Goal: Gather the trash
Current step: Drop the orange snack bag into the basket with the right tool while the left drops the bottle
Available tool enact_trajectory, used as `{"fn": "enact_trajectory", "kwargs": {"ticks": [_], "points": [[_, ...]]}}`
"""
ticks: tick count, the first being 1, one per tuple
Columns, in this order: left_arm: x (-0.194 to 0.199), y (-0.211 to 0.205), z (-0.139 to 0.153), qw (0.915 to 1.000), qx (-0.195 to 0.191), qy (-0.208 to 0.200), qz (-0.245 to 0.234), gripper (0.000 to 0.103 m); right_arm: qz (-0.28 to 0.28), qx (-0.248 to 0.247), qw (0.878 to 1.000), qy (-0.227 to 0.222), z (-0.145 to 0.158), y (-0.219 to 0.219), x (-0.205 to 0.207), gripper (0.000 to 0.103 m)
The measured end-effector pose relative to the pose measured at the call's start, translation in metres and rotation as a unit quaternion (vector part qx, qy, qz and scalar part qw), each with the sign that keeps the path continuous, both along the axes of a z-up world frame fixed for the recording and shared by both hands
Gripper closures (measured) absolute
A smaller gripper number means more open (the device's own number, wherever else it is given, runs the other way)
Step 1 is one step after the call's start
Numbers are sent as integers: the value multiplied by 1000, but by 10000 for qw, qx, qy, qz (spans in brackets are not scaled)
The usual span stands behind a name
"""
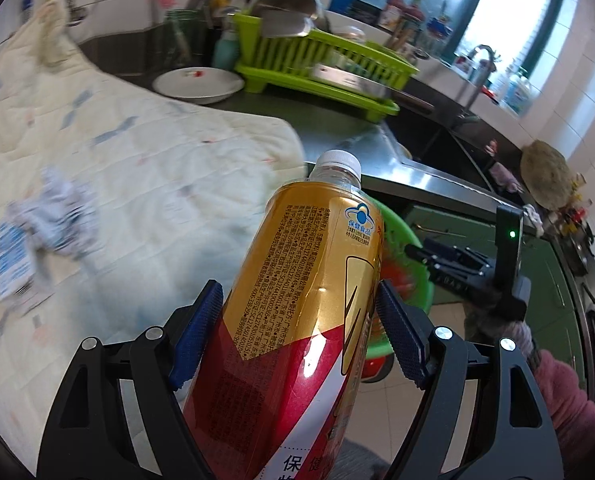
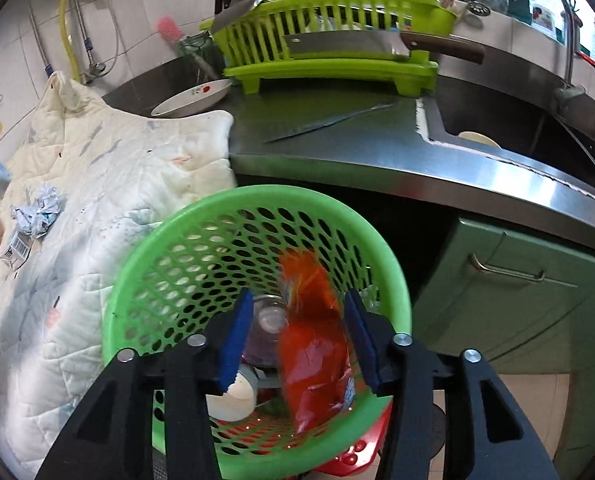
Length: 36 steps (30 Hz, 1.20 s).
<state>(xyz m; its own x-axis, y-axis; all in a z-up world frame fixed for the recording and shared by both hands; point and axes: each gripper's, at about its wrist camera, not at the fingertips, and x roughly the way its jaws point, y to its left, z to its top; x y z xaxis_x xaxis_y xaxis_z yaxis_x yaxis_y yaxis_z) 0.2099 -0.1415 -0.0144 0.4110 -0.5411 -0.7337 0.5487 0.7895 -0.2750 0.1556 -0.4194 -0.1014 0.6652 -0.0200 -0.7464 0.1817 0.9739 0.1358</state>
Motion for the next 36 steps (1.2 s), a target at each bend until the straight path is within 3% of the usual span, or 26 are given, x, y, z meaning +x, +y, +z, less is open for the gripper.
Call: {"fn": "enact_trajectory", "kwargs": {"ticks": [9,17,26,36], "points": [[18,-76,-24,9991,224,34,-353,26,163,106,9996,-215,8,-5,-21,38],[42,-124,-63,9968,598,188,-491,26,220,57,9985,-495,20,-8,-43,32],[60,-145,-103,9942,891,371,-476,26,260,153,9981,-538,17,-12,-49,29],[62,-145,-110,9948,854,333,-442,22,281,201,9982,-483,12,-10,-49,29]]}}
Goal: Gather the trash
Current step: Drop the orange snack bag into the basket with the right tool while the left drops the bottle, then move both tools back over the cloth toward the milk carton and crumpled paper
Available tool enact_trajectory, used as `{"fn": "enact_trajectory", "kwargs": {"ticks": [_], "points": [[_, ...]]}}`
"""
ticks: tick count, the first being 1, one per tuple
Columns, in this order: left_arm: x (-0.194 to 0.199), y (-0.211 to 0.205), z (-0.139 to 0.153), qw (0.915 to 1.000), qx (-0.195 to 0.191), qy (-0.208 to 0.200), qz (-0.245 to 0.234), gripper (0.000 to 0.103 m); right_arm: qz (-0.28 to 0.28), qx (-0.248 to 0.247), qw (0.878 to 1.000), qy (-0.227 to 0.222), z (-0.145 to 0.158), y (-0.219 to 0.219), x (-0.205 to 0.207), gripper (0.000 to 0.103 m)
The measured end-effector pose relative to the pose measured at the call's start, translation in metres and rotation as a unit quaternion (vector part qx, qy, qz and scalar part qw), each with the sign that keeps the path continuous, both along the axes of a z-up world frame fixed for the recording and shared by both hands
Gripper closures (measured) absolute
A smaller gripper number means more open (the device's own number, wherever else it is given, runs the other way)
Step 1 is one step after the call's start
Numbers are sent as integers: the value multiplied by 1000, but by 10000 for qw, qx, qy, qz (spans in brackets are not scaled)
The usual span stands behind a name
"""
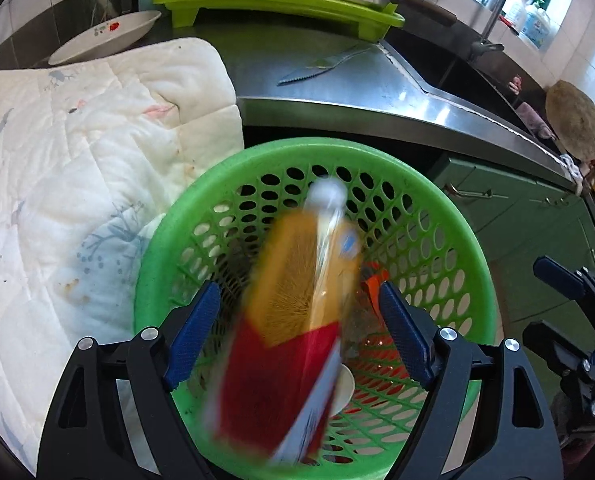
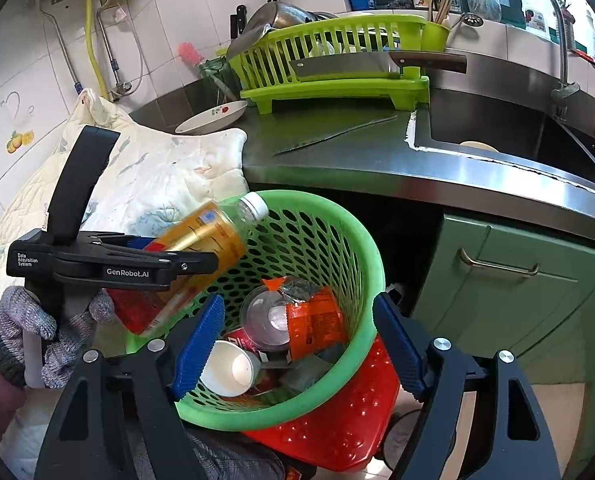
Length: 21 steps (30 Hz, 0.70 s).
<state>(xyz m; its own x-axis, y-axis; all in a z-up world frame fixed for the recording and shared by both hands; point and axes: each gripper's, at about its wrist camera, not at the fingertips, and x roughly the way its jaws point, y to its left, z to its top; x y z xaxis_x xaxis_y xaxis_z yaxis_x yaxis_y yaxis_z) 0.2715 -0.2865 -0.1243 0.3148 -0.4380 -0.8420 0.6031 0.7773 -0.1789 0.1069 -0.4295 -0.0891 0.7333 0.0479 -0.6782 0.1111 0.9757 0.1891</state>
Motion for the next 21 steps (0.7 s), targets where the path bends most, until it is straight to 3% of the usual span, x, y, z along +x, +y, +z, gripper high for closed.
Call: {"fn": "enact_trajectory", "kwargs": {"ticks": [14,21], "points": [[-25,41,37,9990,-286,-280,219,22,64,-40,9999,-141,14,12,-7,29],[-42,78,53,9974,-218,-440,526,22,236,-39,9994,-258,25,33,-7,28]]}}
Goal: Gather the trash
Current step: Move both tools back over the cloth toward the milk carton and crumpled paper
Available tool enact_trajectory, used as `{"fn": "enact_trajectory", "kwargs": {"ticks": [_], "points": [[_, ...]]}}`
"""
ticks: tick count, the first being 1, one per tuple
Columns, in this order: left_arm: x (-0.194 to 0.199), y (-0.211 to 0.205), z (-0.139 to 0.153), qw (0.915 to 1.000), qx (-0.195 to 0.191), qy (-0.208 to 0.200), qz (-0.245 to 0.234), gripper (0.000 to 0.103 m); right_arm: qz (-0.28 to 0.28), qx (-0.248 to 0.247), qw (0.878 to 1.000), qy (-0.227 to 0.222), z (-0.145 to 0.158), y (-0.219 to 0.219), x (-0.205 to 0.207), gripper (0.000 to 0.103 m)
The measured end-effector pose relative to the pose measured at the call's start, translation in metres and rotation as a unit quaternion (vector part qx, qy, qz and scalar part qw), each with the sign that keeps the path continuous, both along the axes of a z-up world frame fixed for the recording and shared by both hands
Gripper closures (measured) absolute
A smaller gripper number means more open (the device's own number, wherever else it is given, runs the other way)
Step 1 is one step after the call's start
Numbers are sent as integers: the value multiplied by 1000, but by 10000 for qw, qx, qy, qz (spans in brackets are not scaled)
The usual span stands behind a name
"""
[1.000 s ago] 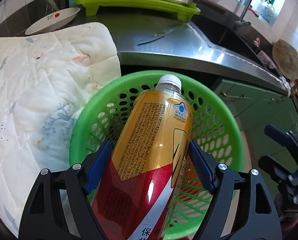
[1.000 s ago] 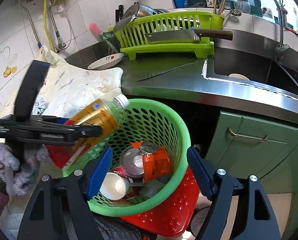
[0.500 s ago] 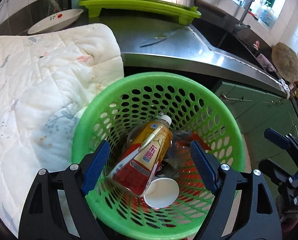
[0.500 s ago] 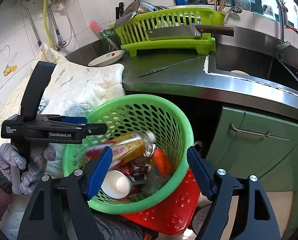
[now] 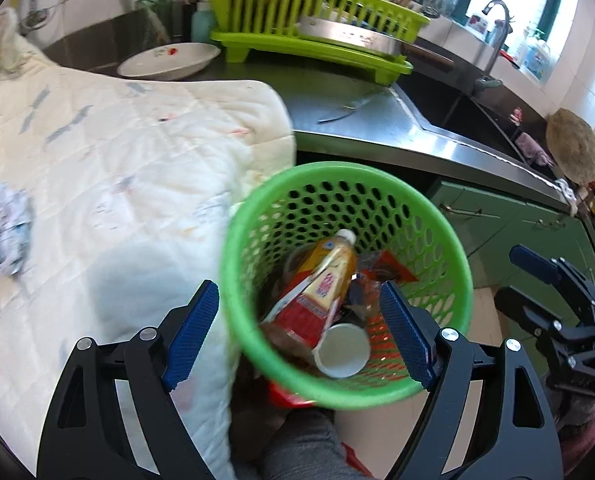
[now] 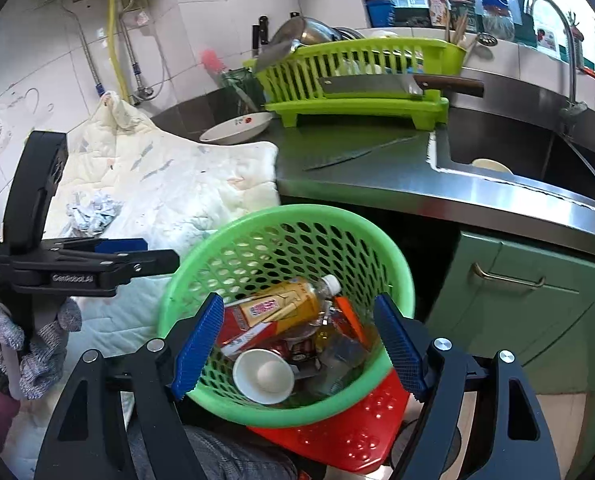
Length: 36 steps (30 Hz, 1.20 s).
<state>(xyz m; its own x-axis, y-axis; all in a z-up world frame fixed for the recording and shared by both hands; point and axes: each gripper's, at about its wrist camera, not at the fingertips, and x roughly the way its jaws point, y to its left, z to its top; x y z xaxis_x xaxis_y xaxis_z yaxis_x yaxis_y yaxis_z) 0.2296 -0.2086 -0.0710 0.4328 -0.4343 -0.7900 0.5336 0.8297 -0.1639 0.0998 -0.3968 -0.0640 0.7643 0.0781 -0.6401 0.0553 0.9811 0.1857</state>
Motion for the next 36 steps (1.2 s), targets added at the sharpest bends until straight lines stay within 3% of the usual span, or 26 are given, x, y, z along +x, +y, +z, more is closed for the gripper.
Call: {"fn": "enact_trajectory", "kwargs": {"ticks": [14,26,36], "points": [[-21,112,28,9925,42,-415,1151,22,557,111,9984,-75,14,60,18,23],[-24,233,48,9708,-4,-598,2322,22,1203,216,9925,11,20,122,57,23],[-27,287,50,9581,-111,-577,2802,22,1874,468,9811,149,28,185,113,23]]}}
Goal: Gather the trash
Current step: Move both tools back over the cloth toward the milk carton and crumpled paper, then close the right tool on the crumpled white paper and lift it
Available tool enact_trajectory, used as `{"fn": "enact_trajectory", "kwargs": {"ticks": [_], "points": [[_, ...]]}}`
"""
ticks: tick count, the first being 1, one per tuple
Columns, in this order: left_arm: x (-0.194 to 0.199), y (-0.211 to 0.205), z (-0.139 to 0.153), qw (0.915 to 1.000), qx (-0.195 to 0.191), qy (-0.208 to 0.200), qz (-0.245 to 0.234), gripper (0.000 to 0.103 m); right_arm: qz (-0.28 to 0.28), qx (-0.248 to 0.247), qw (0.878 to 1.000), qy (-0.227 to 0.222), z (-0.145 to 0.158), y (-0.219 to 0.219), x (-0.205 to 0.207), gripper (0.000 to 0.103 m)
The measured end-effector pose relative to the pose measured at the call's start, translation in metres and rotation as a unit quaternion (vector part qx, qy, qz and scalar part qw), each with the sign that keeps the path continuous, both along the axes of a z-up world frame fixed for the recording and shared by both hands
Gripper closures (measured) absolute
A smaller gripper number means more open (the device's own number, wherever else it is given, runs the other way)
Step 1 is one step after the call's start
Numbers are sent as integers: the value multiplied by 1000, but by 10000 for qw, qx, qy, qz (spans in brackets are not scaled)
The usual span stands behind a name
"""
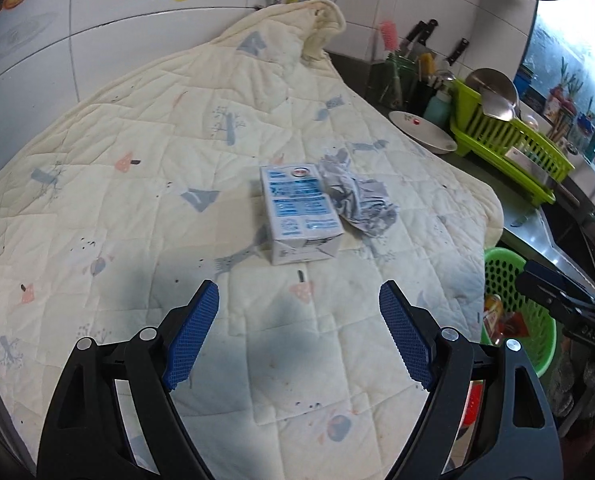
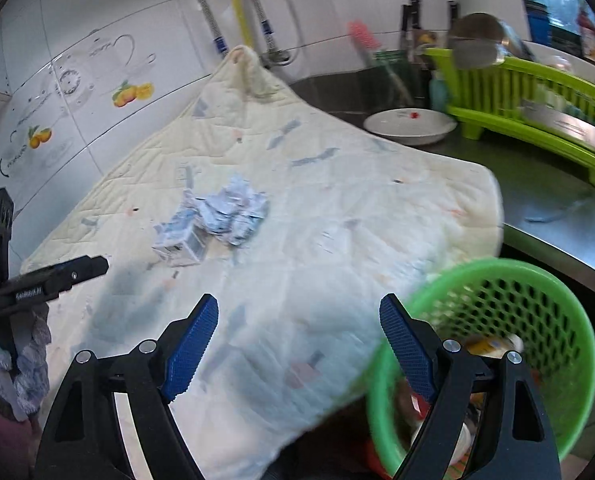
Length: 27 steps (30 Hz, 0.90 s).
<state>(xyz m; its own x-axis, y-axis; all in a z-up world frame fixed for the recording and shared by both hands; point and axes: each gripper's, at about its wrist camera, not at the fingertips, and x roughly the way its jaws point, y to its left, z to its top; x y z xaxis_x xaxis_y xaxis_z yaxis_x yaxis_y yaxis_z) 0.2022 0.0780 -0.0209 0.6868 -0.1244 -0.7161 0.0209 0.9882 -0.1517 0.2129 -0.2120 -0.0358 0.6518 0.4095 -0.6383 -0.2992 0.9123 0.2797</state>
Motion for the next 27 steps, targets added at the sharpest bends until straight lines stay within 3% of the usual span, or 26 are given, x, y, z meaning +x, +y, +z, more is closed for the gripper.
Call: {"fn": "enact_trajectory", "kwargs": {"ticks": [12,27], "points": [[11,33,-12,9996,-95,102,233,22,291,25,9993,216,-12,63,69,38],[24,49,-24,9991,-147,242,301,22,218,370,9958,803,-43,103,150,54]]}}
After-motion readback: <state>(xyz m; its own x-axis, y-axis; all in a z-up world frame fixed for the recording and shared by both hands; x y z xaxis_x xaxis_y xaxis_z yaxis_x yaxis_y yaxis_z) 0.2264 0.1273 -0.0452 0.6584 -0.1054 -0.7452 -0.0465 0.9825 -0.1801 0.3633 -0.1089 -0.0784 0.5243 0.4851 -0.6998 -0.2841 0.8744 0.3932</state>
